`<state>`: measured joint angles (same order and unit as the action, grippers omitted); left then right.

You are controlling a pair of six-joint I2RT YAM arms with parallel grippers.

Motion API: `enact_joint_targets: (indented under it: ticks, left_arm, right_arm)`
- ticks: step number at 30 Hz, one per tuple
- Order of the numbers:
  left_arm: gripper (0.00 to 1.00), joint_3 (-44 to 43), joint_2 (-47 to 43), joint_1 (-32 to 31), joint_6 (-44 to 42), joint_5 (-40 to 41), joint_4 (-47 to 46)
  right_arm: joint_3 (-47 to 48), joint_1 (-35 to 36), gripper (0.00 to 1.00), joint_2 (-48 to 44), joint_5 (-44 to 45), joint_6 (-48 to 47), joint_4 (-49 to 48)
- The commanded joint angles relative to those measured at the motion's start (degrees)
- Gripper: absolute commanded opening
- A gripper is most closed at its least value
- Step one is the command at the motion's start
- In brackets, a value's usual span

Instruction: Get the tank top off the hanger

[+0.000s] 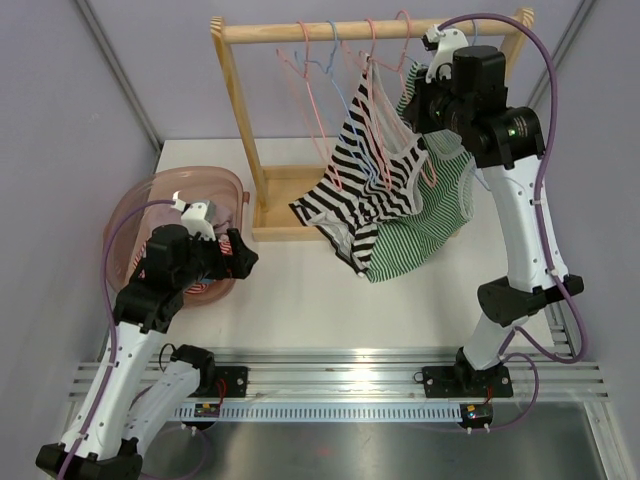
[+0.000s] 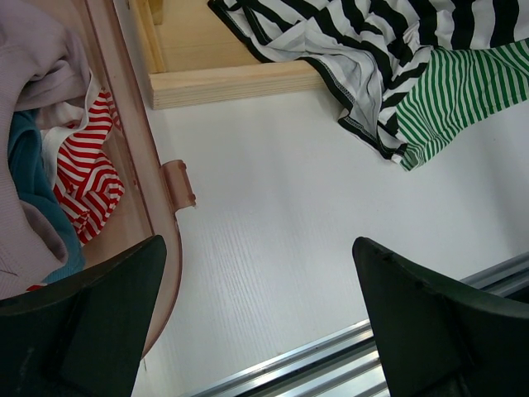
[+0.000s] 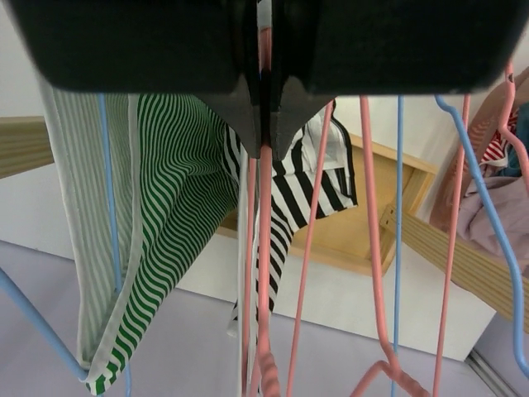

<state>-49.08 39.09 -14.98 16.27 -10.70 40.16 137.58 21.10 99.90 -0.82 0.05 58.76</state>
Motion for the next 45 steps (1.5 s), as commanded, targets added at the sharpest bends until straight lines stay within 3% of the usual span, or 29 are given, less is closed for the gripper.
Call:
enact_joint_targets:
  ticks: [1,11,18,23,29,30,32,39,45]
  left_arm:
    - [0.99,-0.40,-0.68,-0.31,-0.36,-0.99,-2.46]
    - [0.99,-1.10,-1.65,-0.40,-0.28,-1.34,-2.63]
    - [0.99,-6.37,-2.62,-1.01,2.26,-2.31,-3.69]
    - [0.99,-15.33,1.15,-5.22,4.12,-1.35,-5.26]
    - [0.99,-27.00,7.21,-14.80,4.65,3.65,-8.25]
    - [0.99,-31.82,12.10,-21.25,2.82,7.24,-9.30]
    - [0.99,-35.26,13.28,-23.14,1.41,9.62,-10.01]
    - [0.99,-49.16,26.54,-46.32,-10.44,23.34,-14.32]
    - [0.99,-62.97,41.84,-52.51,-15.83,26.17,-14.32]
  right_arm:
    - [5.94,-0.10,0.00,-0.84,-1.20,2.75,-0.49]
    - [2.97,-0.10,0.00,-8.66,-1.82,4.52,-1.99]
    - [-14.94,-0.10,0.00,-22.19,-2.25,5.48,-3.92]
    - [-26.28,-0.10,0.00,-33.15,-6.82,6.62,-3.39]
    - [-30.09,-0.10,0.00,-44.34,-6.65,7.77,2.83]
    - [-28.44,-0.10,0.00,-46.79,-7.00,7.94,6.50]
    - [-27.29,-0.01,0.00,-48.04,-7.44,7.94,8.80]
    - [-20.95,0.16,0.00,-51.20,-11.48,7.85,16.04]
    - [-21.30,1.22,0.00,-54.19,-15.88,8.21,15.42]
